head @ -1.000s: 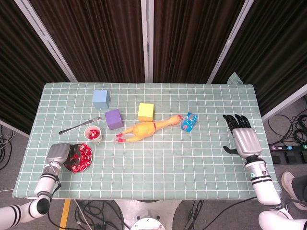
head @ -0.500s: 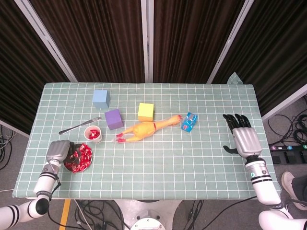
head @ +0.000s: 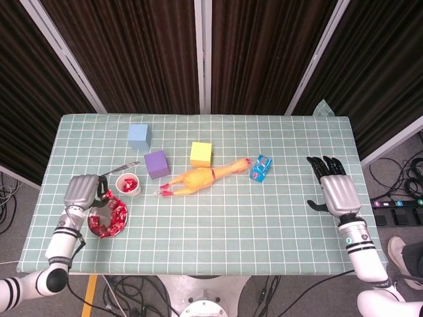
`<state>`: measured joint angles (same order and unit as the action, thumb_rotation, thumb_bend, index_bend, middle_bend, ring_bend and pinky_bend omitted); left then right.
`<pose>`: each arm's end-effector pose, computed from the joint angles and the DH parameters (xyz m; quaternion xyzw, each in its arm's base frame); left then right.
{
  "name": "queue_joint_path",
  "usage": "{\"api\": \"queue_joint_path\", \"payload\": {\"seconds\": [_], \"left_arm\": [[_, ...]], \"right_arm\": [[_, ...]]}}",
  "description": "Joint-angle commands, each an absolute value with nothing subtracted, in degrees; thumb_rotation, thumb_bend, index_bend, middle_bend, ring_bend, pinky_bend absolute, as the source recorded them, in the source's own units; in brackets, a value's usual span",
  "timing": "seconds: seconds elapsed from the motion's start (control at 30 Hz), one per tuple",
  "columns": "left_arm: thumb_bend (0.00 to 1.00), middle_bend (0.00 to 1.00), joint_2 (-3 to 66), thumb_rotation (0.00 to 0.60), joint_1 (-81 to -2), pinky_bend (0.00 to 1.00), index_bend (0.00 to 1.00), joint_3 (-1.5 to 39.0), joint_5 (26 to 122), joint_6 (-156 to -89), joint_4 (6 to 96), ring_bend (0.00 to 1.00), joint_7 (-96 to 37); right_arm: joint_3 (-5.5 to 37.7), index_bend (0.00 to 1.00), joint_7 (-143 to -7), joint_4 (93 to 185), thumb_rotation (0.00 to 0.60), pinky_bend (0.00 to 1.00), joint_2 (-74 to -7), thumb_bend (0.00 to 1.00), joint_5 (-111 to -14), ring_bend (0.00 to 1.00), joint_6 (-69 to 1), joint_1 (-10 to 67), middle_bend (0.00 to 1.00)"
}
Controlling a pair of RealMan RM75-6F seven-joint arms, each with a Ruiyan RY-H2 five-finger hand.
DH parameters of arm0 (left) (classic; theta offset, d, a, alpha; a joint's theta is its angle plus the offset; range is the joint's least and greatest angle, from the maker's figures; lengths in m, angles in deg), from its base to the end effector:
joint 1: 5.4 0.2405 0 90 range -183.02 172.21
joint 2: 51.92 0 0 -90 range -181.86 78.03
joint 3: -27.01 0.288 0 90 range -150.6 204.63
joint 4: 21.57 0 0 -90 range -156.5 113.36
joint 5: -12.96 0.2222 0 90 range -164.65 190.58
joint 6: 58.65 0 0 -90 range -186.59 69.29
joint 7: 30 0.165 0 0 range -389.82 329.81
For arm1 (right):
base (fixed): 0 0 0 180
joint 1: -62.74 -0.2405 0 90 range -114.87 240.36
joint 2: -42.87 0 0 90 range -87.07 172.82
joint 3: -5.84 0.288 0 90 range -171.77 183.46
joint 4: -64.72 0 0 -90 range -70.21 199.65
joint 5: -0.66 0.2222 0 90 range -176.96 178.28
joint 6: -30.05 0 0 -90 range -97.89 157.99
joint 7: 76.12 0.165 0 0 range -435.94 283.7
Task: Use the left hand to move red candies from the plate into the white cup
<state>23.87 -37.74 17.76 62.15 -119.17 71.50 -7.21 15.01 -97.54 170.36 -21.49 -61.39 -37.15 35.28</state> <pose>-0.2749 0.3596 0.0525 -0.6405 -0.4708 -0.2869 0.5346 -0.2443 -0.3294 0.1184 0.6590 -0.3970 0.3416 0.5397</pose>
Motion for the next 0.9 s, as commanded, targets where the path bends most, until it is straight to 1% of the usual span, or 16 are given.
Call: {"api": "queue_joint_path", "payload": {"seconds": [0.03, 0.17, 0.23, 0.5, 0.7, 0.8, 0.9], "left_arm": [[0.30, 0.77, 24.54, 0.600, -39.40, 1.00, 0.68, 16.52, 63.08, -119.69, 72.03, 1.00, -5.84], [0.30, 0.77, 26.07, 0.600, -41.89, 1.00, 0.68, 14.65, 62.60, -120.40, 71.15, 1.00, -3.48], [0.30, 0.77, 26.51, 0.600, -42.91, 1.00, 0.68, 13.95, 61.49, -119.70, 71.01, 1.00, -3.04], [0.30, 0.76, 29.22, 0.600, -45.41, 1.00, 0.68, 14.46, 59.27, -117.33, 68.23, 1.00, -1.49], [0.29, 0.72, 30.37, 0.600, -46.10, 1.00, 0.61, 14.98, 59.03, -116.14, 65.77, 1.00, -2.31], [0.27, 0.71, 30.10, 0.600, -46.04, 1.00, 0.57, 15.08, 59.77, -115.77, 65.85, 1.00, -3.54], [0.25, 0.70, 29.63, 0.600, -46.04, 1.00, 0.56, 15.15, 60.18, -115.78, 65.89, 1.00, -4.04]], "right_arm": [[14.93, 0.03, -97.40, 170.71, 0.600, 0.00, -21.33, 0.10, -61.94, 0.00, -37.44, 35.43, 0.09], [14.79, 0.03, -97.25, 171.28, 0.600, 0.00, -20.91, 0.10, -62.66, 0.00, -38.17, 35.87, 0.09], [14.81, 0.03, -97.13, 171.41, 0.600, 0.00, -20.72, 0.10, -62.73, 0.00, -38.50, 36.10, 0.09], [14.81, 0.03, -96.88, 170.97, 0.600, 0.00, -20.93, 0.10, -62.54, 0.00, -38.13, 36.11, 0.09], [15.12, 0.03, -96.74, 170.59, 0.600, 0.00, -20.86, 0.10, -62.18, 0.00, -38.28, 36.17, 0.09], [15.16, 0.03, -96.76, 170.44, 0.600, 0.00, -20.95, 0.10, -62.11, 0.00, -38.19, 36.12, 0.09], [15.17, 0.03, -96.78, 170.47, 0.600, 0.00, -21.10, 0.10, -62.27, 0.00, -38.19, 36.07, 0.08]]}}
